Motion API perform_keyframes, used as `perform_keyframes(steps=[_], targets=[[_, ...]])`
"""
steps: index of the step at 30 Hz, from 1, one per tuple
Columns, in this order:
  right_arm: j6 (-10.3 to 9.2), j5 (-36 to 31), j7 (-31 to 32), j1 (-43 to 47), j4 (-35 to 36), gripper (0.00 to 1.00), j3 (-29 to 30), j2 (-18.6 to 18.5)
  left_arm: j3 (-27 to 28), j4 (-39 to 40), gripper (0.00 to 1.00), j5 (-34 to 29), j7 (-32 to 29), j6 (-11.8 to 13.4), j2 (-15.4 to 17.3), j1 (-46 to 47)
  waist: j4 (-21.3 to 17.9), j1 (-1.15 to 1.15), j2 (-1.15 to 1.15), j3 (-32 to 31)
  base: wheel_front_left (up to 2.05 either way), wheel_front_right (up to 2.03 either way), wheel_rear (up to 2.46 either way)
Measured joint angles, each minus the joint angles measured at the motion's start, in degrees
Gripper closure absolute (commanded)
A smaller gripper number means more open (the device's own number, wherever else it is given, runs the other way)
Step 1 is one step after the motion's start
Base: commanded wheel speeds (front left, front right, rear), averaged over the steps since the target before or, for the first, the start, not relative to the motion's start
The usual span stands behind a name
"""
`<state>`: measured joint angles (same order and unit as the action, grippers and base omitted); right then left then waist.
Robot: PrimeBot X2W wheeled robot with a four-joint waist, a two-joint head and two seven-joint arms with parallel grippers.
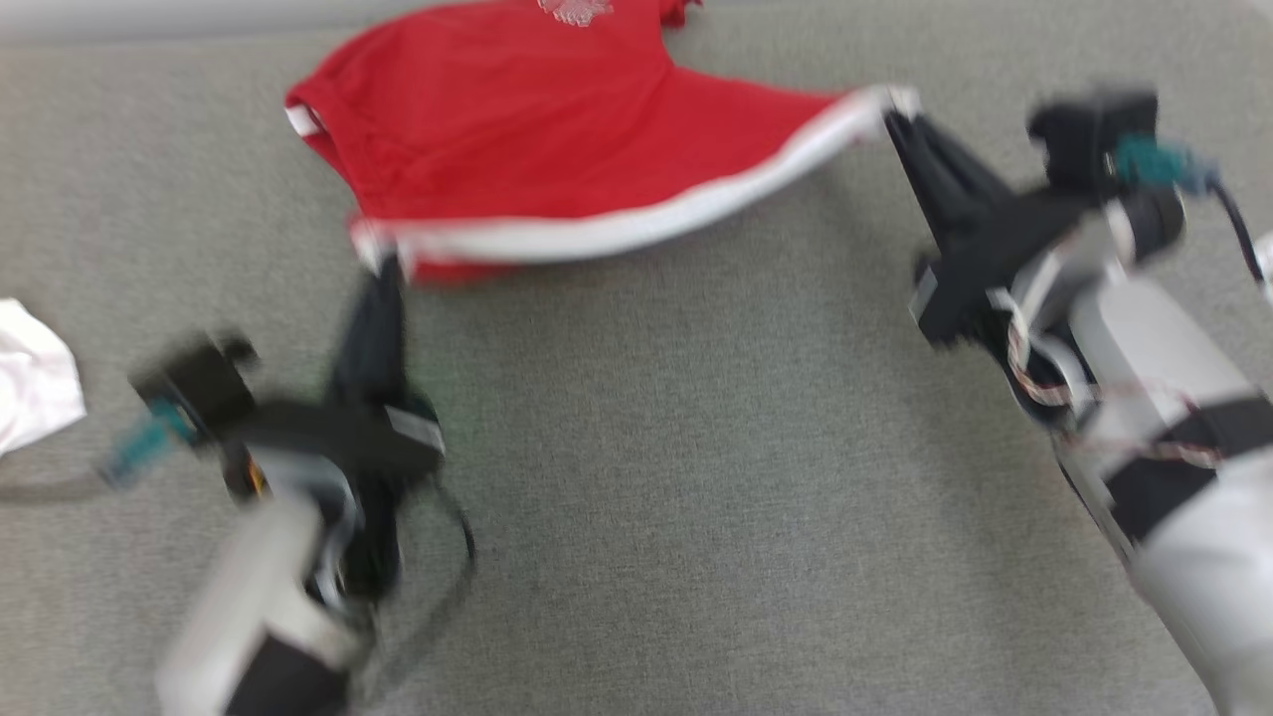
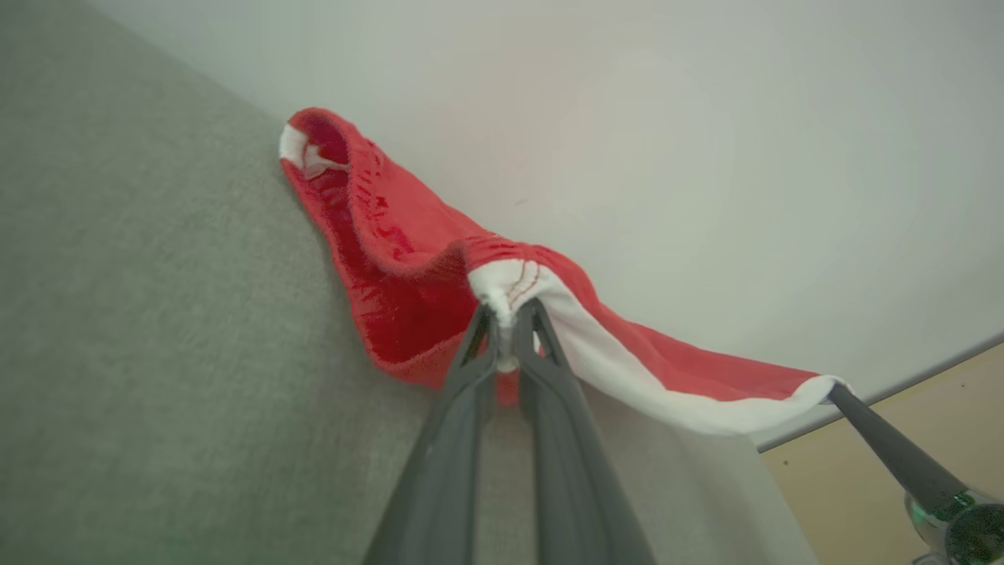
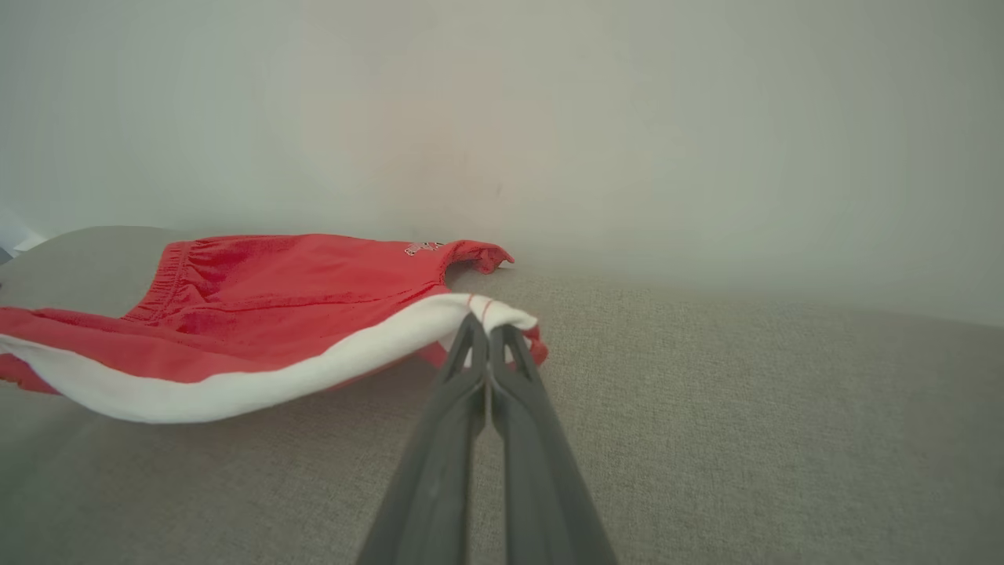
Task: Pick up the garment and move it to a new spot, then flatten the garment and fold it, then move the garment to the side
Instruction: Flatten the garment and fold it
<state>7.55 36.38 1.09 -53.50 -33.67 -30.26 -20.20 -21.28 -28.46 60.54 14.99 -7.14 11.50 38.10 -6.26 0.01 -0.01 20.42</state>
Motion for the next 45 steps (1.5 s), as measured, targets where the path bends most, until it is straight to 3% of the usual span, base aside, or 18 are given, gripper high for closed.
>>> perform_keyframes(steps=[8, 10, 13, 19, 25, 28, 31, 35, 38, 45], targets=[[0.00, 7.0, 6.6, 14.8, 8.6, 1.00, -5.3, -8.0, -2.6, 0.1, 1.00, 0.1, -0.3, -0.4, -0.4, -14.0, 0.7, -0.02, 0.01, -5.7, 0.00, 0.00, 0.00], [0.00, 9.0, 10.4, 20.3, 12.7, 1.00, -5.6, -11.9, -3.1, 1.5, 1.00, 0.9, -0.5, -0.4, 0.2, -19.1, 1.1, -0.02, 0.01, -8.3, 0.00, 0.00, 0.00], [0.00, 10.3, 13.4, 24.3, 15.5, 1.00, -4.8, -14.2, -3.5, 2.7, 1.00, 1.3, -0.6, -0.4, 0.7, -22.1, 1.4, -0.02, 0.01, -10.0, 0.00, 0.00, 0.00], [0.01, 13.1, 22.3, 37.6, 25.8, 1.00, 2.8, -17.9, -4.7, 9.3, 1.00, 2.1, -2.0, 0.8, 3.2, -31.1, 2.8, -0.03, 0.02, -14.2, 0.00, 0.00, 0.00], [0.02, 12.3, 33.6, 53.4, 37.6, 1.00, 15.1, -17.2, -6.3, 17.8, 1.00, 0.6, -3.9, 4.7, 7.4, -39.9, 4.8, -0.02, 0.02, -15.9, 0.00, 0.00, 0.00], [0.02, 9.4, 39.8, 62.2, 43.9, 1.00, 23.0, -13.6, -8.4, 21.7, 1.00, -2.6, -5.5, 7.5, 10.3, -42.9, 5.7, -0.02, 0.02, -15.9, 0.00, 0.00, 0.00], [0.02, 5.9, 45.6, 68.6, 51.4, 1.00, 29.0, -8.6, -8.9, 25.4, 1.00, -3.3, -6.1, 9.4, 11.1, -45.0, 6.4, -0.02, 0.02, -15.7, 0.00, 0.00, 0.00], [0.02, -0.1, 48.7, 68.1, 58.4, 1.00, 32.5, -5.2, -8.8, 28.4, 1.00, -3.5, -6.6, 10.4, 11.3, -45.0, 6.8, 0.00, 0.01, -15.1, 0.00, 0.00, 0.00], [0.01, -2.0, 49.2, 62.8, 58.6, 1.00, 30.9, -4.8, -8.6, 28.7, 1.00, -3.5, -7.2, 10.7, 11.0, -43.2, 7.1, -0.01, 0.02, -15.1, 0.00, 0.00, 0.00], [0.01, -4.3, 44.2, 46.9, 46.1, 1.00, 23.8, -7.6, -8.4, 25.8, 1.00, -2.0, -10.9, 11.3, 7.8, -34.6, 8.6, 0.00, 0.01, -14.8, 0.00, 0.00, 0.00]])
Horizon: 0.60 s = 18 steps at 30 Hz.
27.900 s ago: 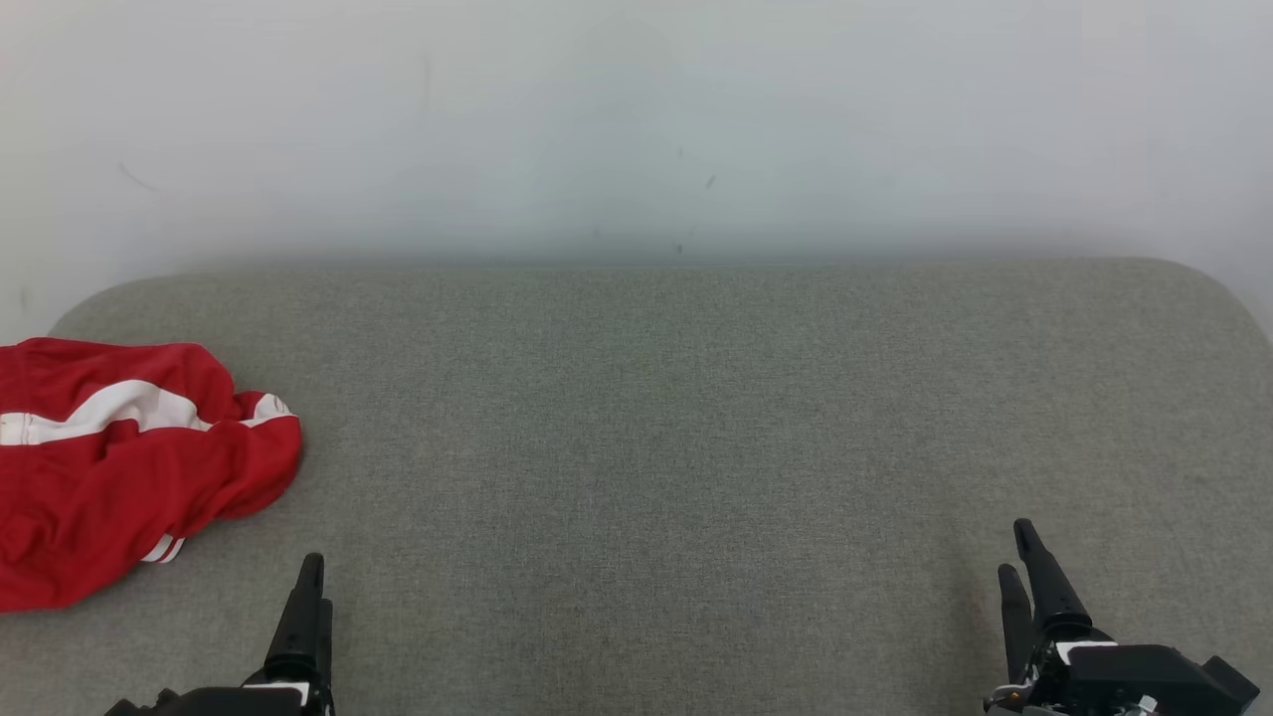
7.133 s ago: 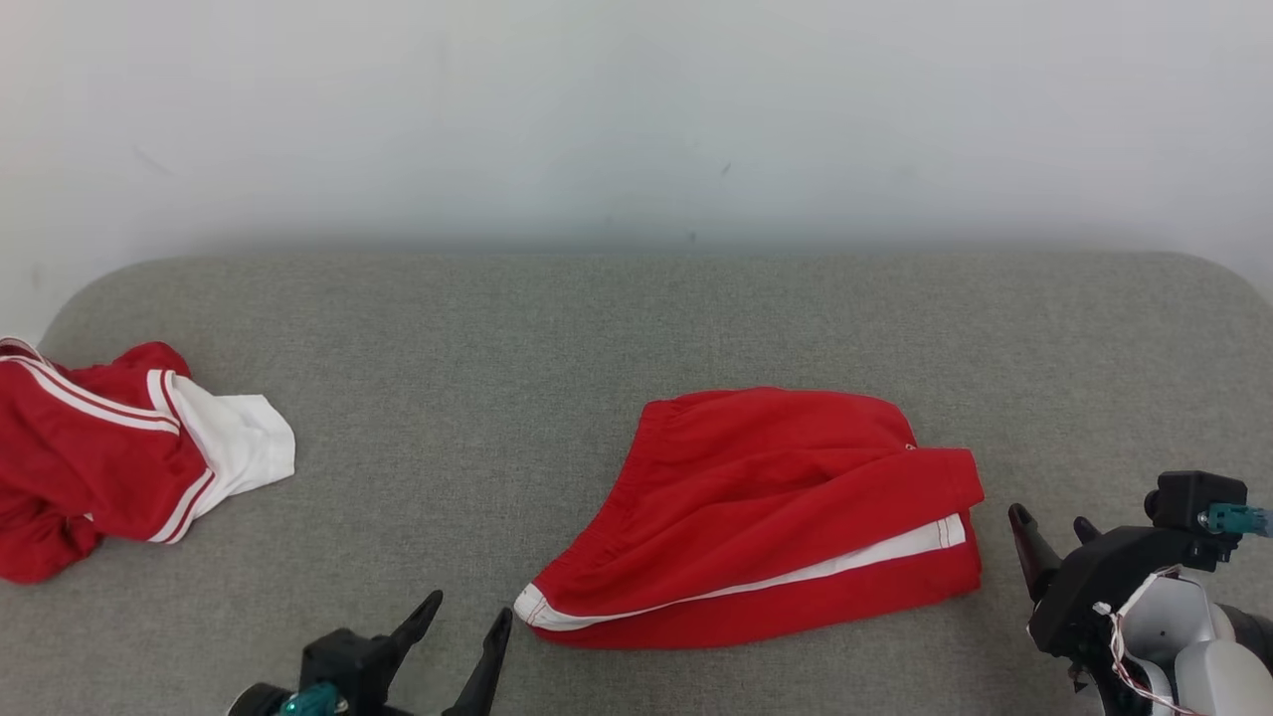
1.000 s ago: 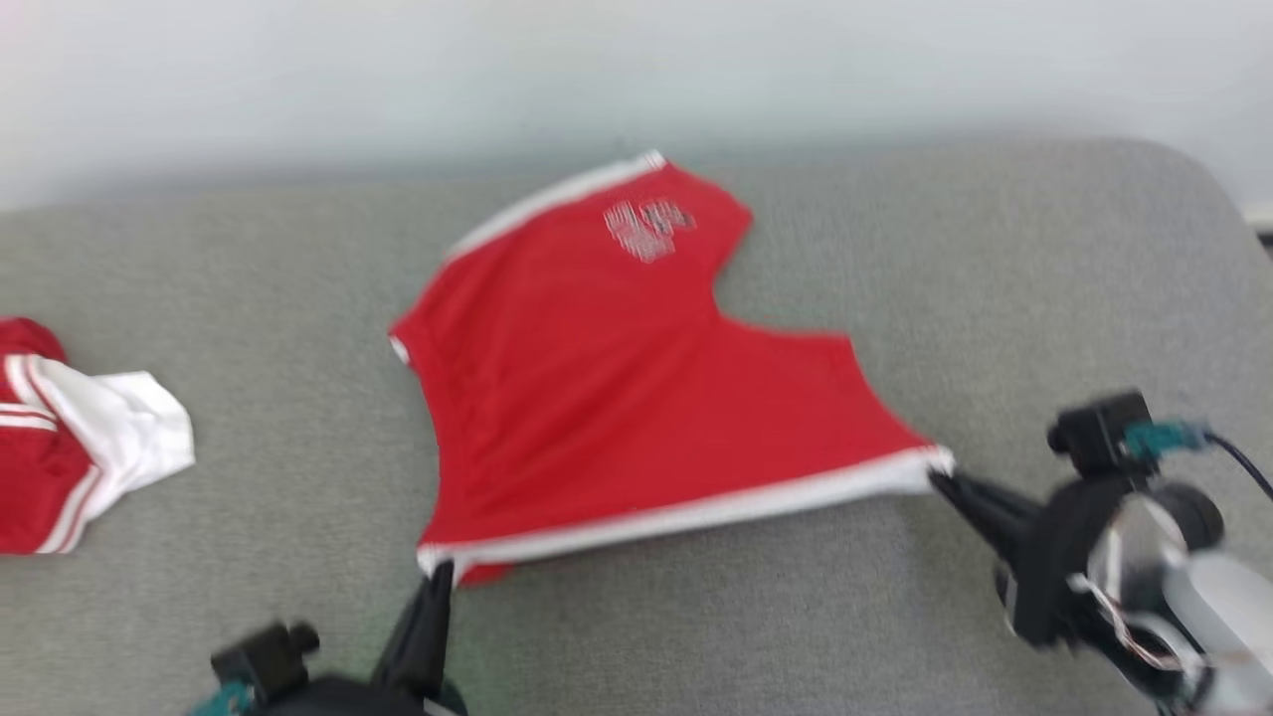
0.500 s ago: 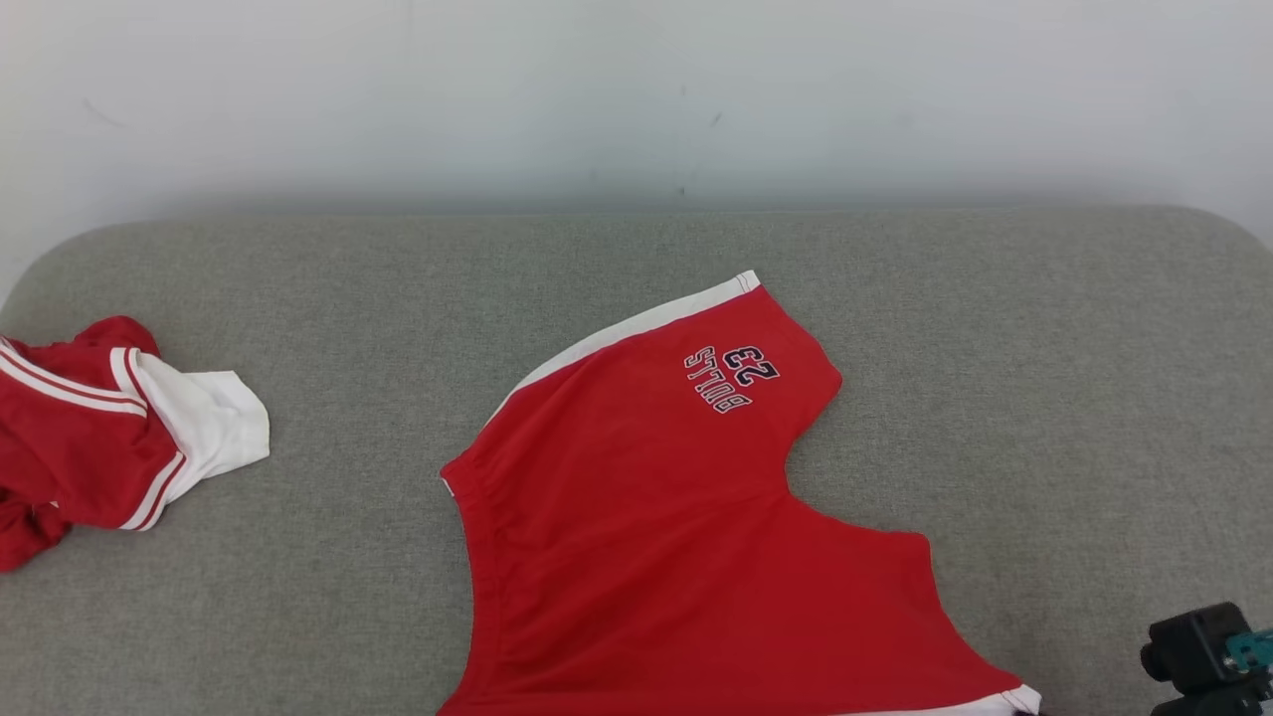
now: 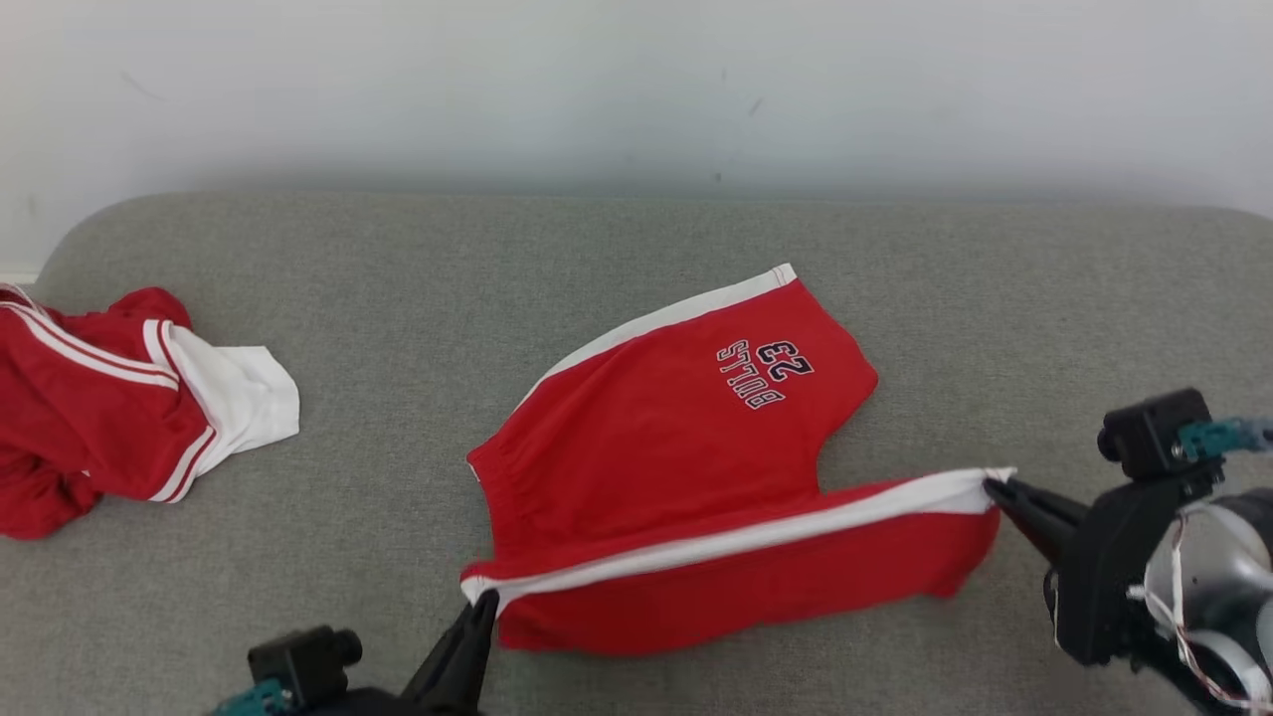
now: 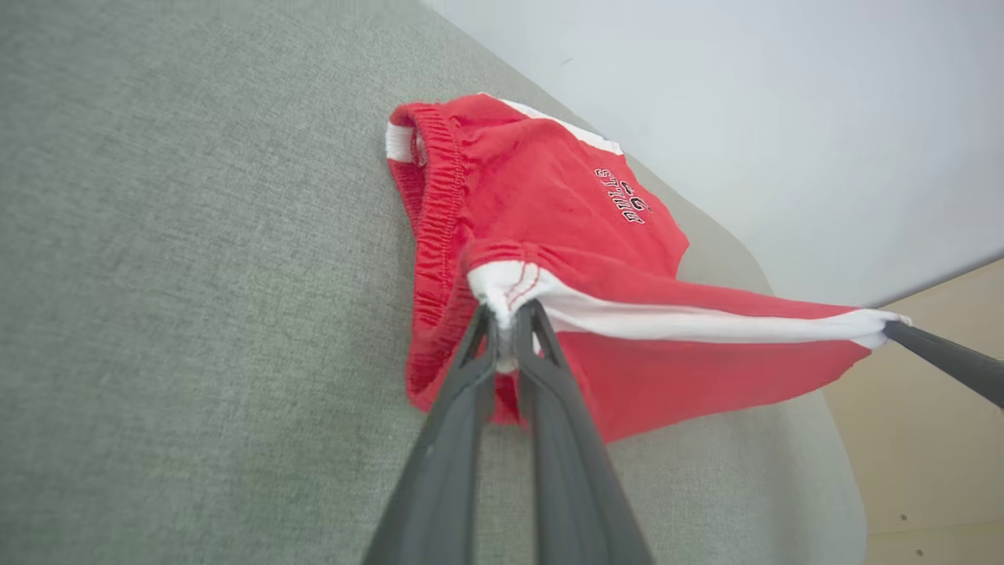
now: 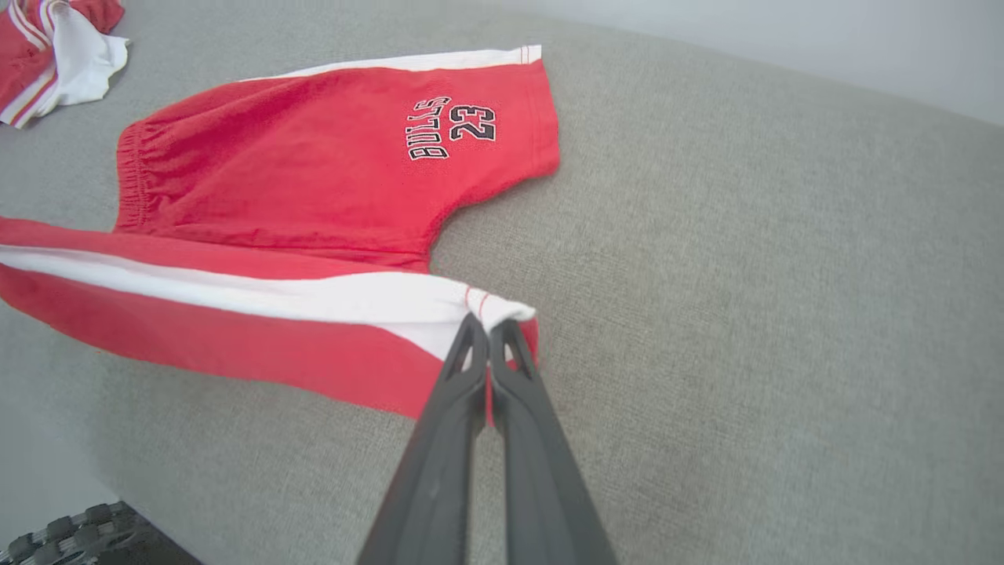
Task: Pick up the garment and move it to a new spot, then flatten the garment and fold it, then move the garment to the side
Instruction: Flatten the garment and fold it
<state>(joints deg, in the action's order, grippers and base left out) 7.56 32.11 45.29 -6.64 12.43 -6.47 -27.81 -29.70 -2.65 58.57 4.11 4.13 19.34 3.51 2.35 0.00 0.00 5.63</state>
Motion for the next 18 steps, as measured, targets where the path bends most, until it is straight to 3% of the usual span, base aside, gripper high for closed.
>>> perform_keyframes(steps=[11, 18], targets=[[0.00, -0.4, -12.6, -23.1, -26.0, 1.00, -10.4, 0.2, 0.2, -10.1, 1.00, -0.6, -1.6, 1.7, -5.7, 14.8, 3.8, 0.01, 0.00, 2.4, 0.00, 0.00, 0.00], [0.00, -0.5, -17.2, -33.8, -36.5, 1.00, -15.8, -1.0, -0.5, -16.1, 1.00, -1.3, -2.8, 1.7, -9.1, 22.8, 6.1, 0.01, -0.01, 5.1, 0.00, 0.00, 0.00]])
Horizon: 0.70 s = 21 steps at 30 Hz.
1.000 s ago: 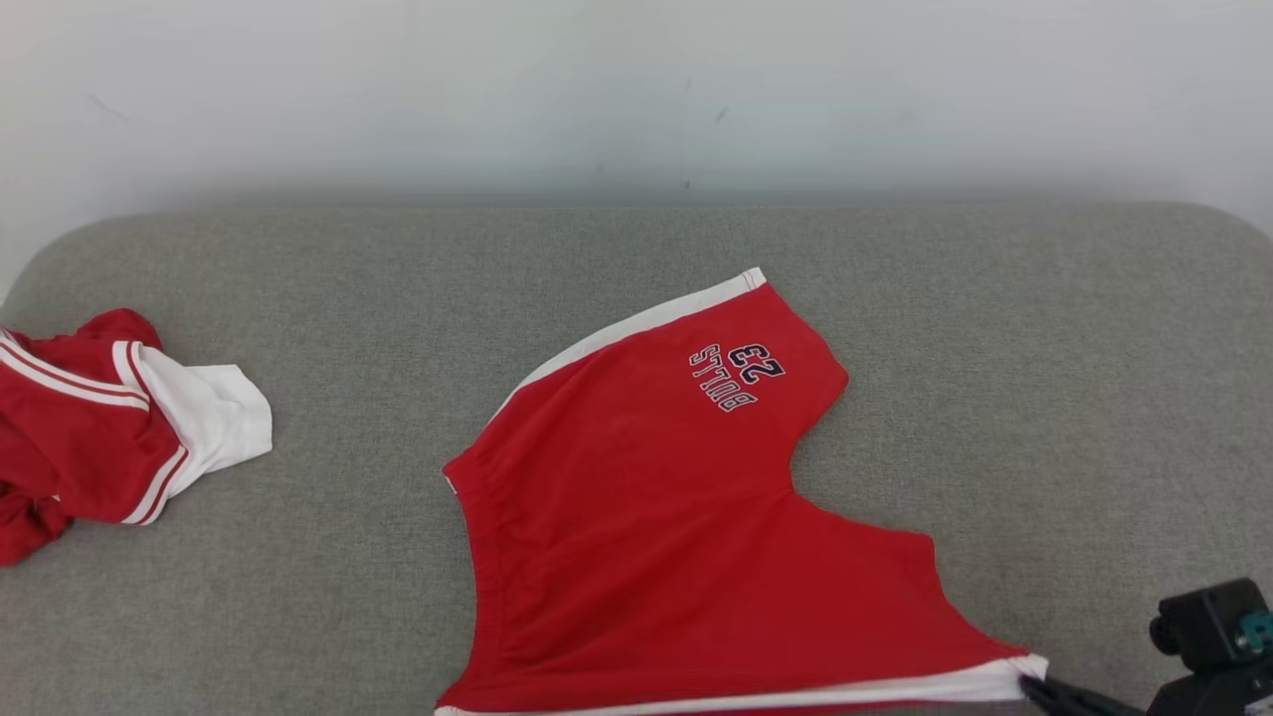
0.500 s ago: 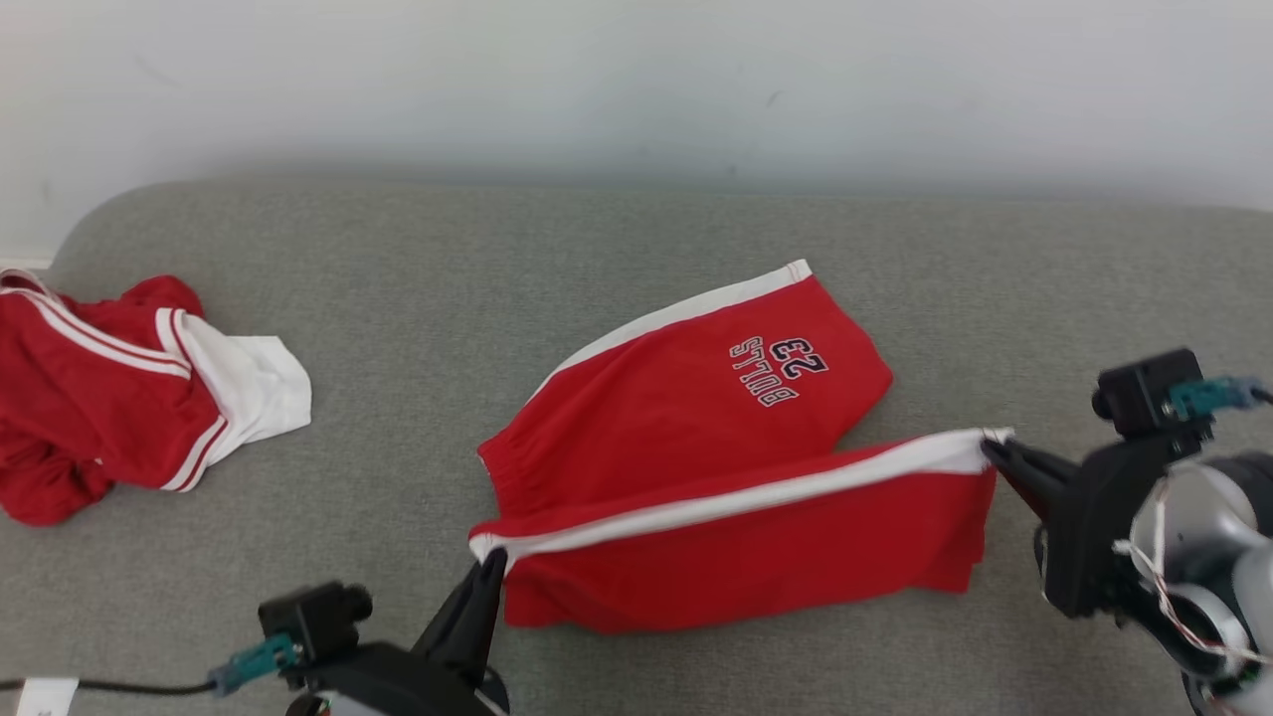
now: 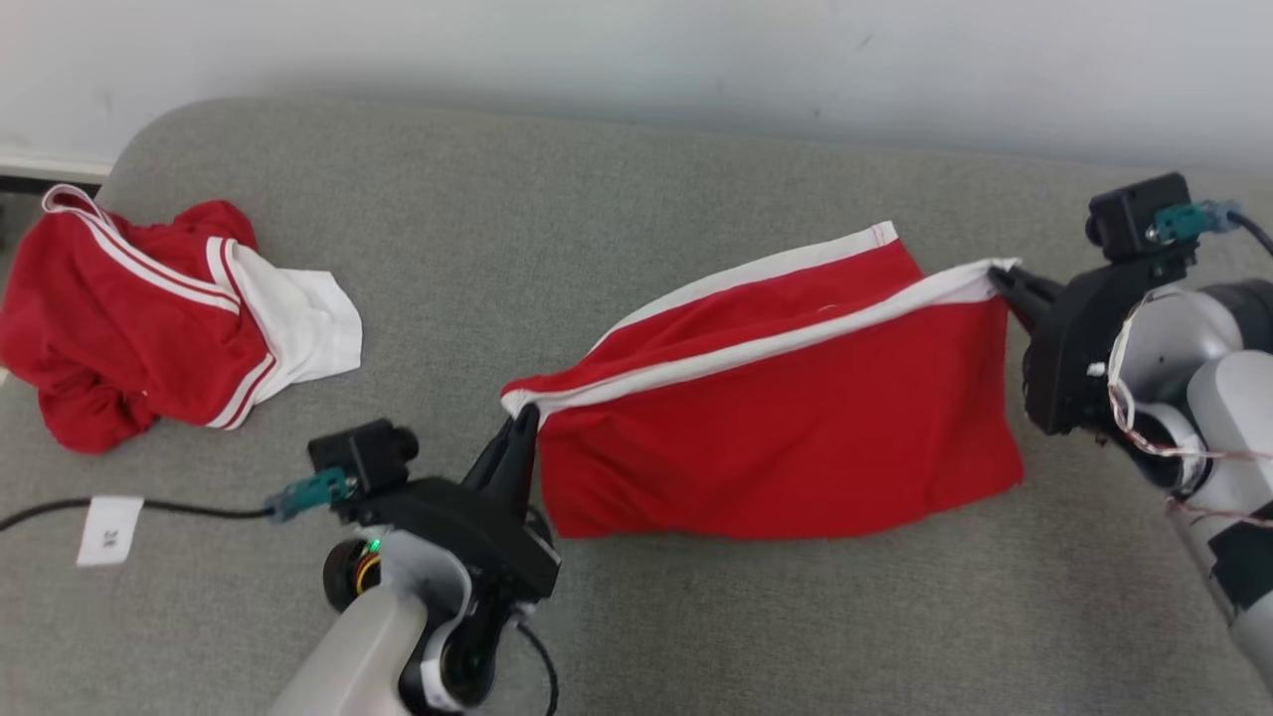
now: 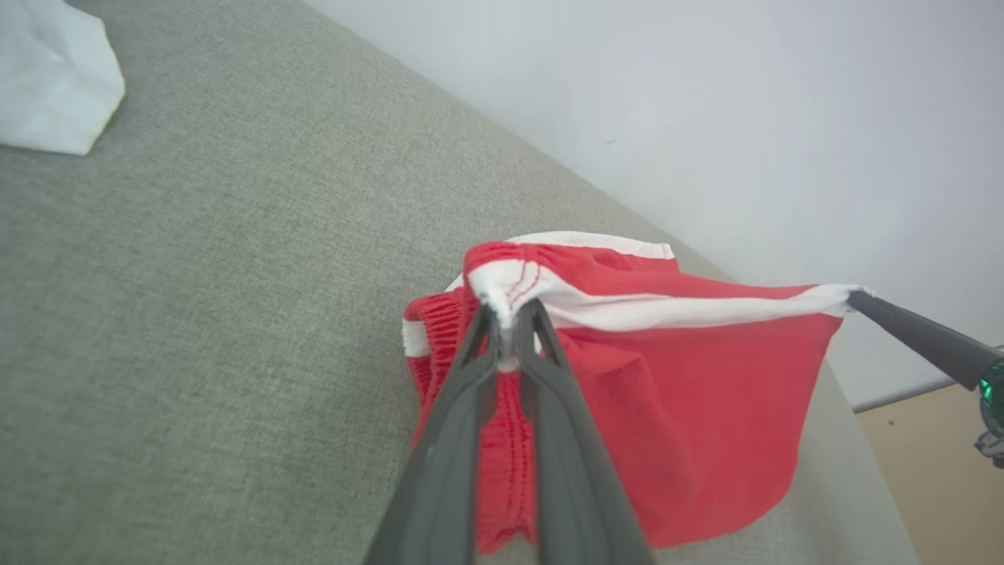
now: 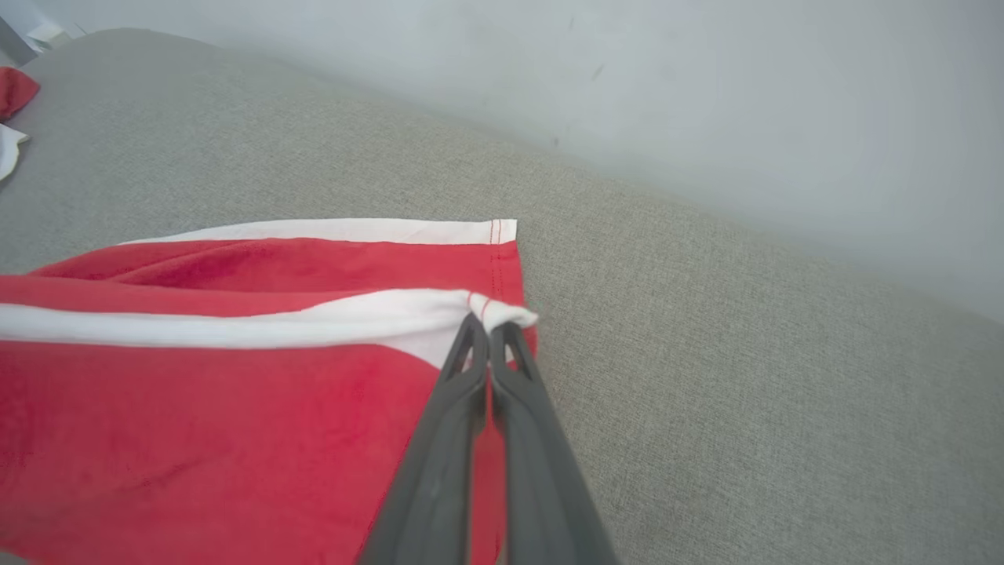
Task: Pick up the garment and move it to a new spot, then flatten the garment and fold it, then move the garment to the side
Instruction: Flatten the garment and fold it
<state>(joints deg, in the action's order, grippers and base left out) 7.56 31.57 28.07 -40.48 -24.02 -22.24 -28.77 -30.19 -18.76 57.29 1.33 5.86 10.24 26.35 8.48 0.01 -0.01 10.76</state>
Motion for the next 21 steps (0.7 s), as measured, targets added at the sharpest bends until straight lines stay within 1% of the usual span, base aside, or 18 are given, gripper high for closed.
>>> perform_keyframes(steps=[5, 12, 21], targets=[[0.00, 0.0, -3.6, -6.1, -6.2, 1.00, -2.2, -0.4, -0.7, -3.9, 1.00, -0.5, -0.4, 0.3, -2.5, 5.0, 1.3, 0.00, 0.00, 2.3, 0.00, 0.00, 0.00], [0.00, -0.6, -7.9, -12.5, -14.5, 1.00, -4.2, 0.7, -1.2, -8.1, 1.00, -0.8, -0.9, 0.2, -4.3, 9.8, 2.8, 0.00, 0.00, 5.2, 0.00, 0.00, 0.00], [0.00, -0.5, -11.9, -18.1, -21.9, 1.00, -7.0, 2.7, -2.2, -11.8, 1.00, -0.7, -0.5, -0.8, -5.8, 13.0, 4.8, -0.01, 0.00, 7.6, 0.00, 0.00, 0.00]])
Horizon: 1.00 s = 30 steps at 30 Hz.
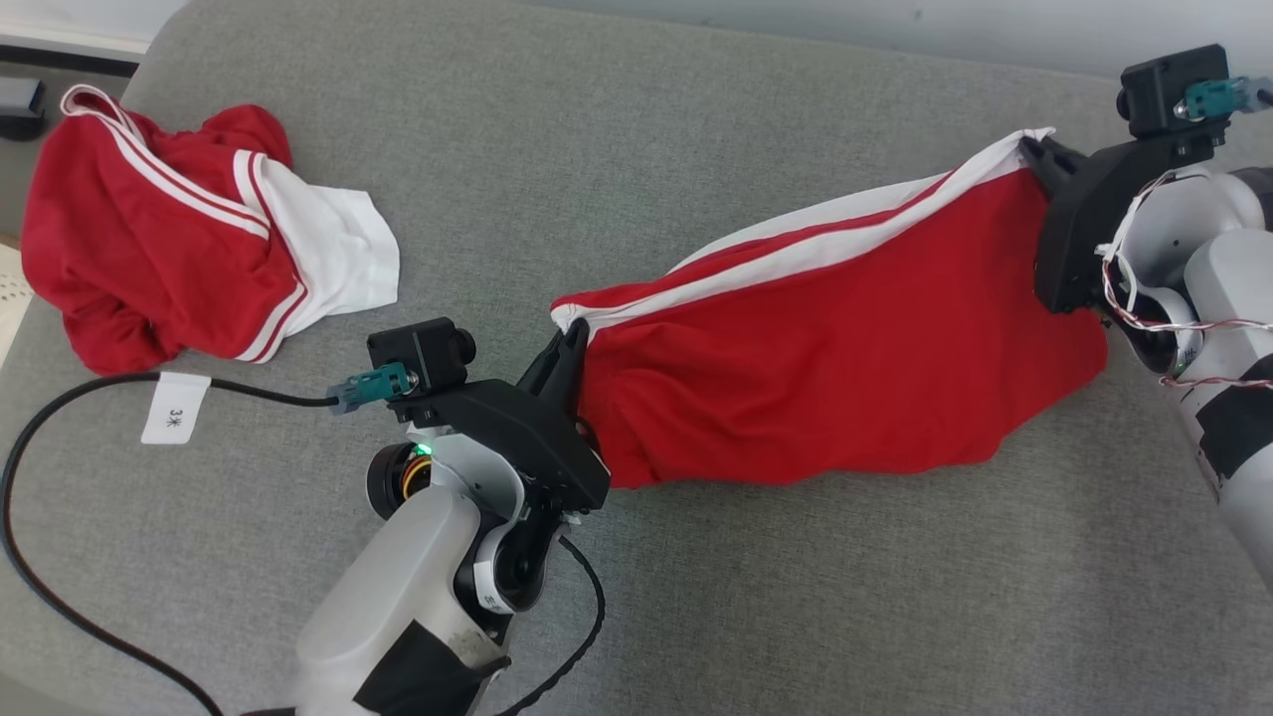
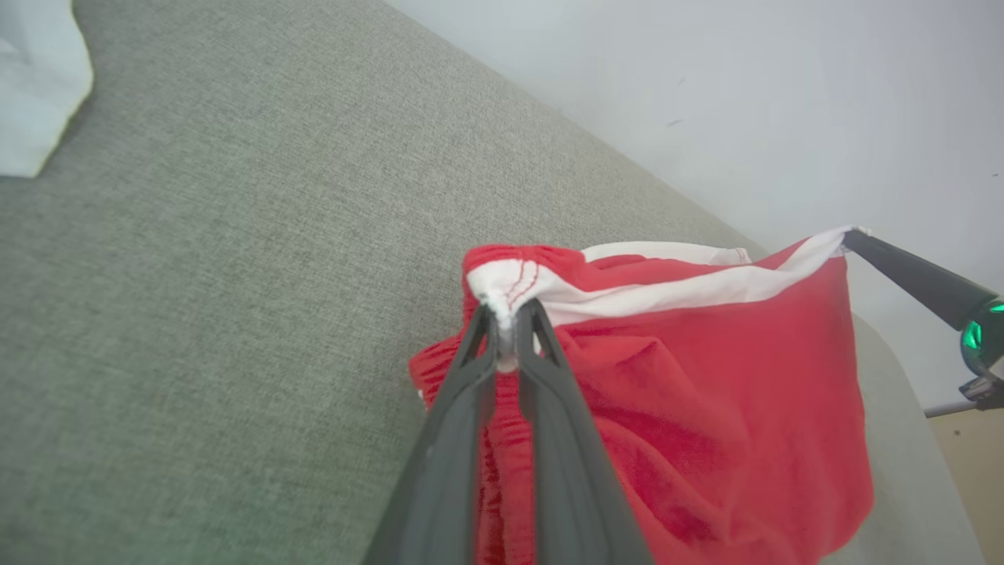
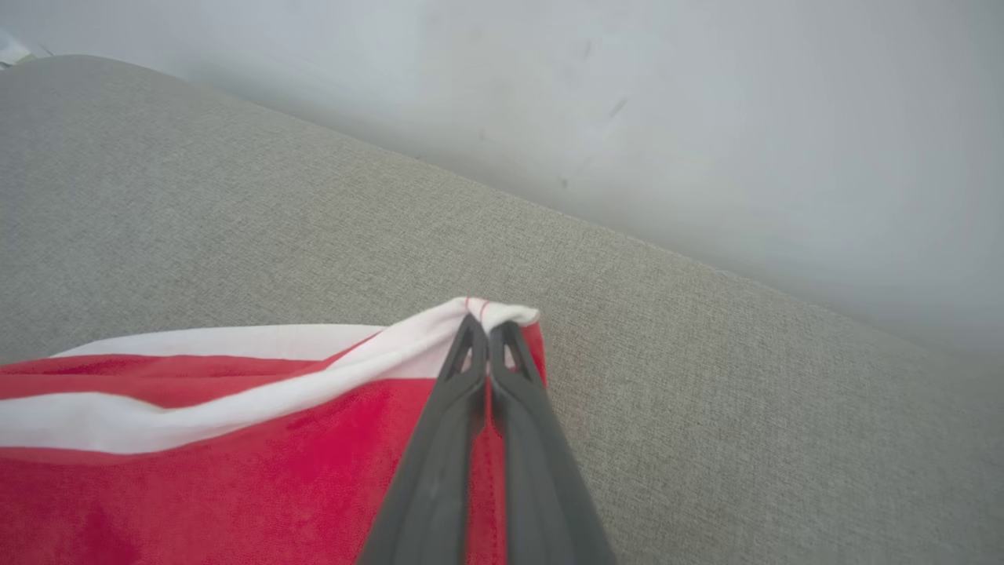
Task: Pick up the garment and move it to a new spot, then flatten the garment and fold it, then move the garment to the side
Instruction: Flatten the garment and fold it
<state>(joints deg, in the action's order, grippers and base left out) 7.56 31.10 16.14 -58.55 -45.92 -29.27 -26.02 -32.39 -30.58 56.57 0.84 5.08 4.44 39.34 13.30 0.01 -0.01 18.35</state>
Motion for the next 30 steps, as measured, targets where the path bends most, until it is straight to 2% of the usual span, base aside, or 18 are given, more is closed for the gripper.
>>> perform_keyframes(steps=[10, 11, 12, 13, 22, 26, 30], targets=[[0.00, -0.8, -4.5, -4.2, -9.1, 1.00, -0.4, 1.0, -1.1, -4.1, 1.00, 1.3, 1.1, 0.0, -1.1, 2.7, 1.8, 0.00, 0.00, 1.3, 0.00, 0.00, 0.00], [0.00, -1.2, -5.2, -4.6, -10.1, 1.00, -0.2, 1.3, -1.3, -4.4, 0.54, 1.5, 1.5, 0.0, -1.3, 3.0, 1.9, 0.00, 0.00, 1.5, 0.00, 0.00, 0.00], [0.00, -1.5, -5.6, -5.0, -10.9, 0.57, -0.1, 1.5, -1.3, -4.7, 0.00, 1.5, 2.0, 0.1, -1.4, 3.4, 2.0, 0.00, 0.00, 1.6, 0.00, 0.00, 0.00], [0.00, -1.5, -5.7, -5.1, -11.8, 0.00, 0.0, 2.0, -1.4, -5.1, 0.00, 1.8, 2.6, 0.1, -1.4, 3.7, 2.1, 0.00, 0.00, 1.7, 0.00, 0.00, 0.00], [0.00, 0.0, -7.9, -6.3, -14.1, 0.00, -0.9, 4.5, -1.4, -7.3, 0.00, 1.8, 9.2, -0.9, -1.2, 4.6, 1.9, 0.00, 0.00, 0.7, 0.00, 0.00, 0.00], [0.00, 1.8, -7.5, -6.3, -13.9, 0.00, -1.7, 4.5, -1.4, -6.2, 0.00, -1.4, 12.7, -2.2, 1.3, 3.9, 1.5, -0.01, 0.01, -0.9, 0.00, 0.00, 0.00], [0.00, 4.5, -4.2, -5.0, -14.9, 0.00, -1.5, 3.9, -1.2, -0.9, 0.00, -8.6, 14.0, -3.1, 4.9, 0.3, 1.1, -0.01, 0.01, -3.0, 0.00, 0.00, 0.00]])
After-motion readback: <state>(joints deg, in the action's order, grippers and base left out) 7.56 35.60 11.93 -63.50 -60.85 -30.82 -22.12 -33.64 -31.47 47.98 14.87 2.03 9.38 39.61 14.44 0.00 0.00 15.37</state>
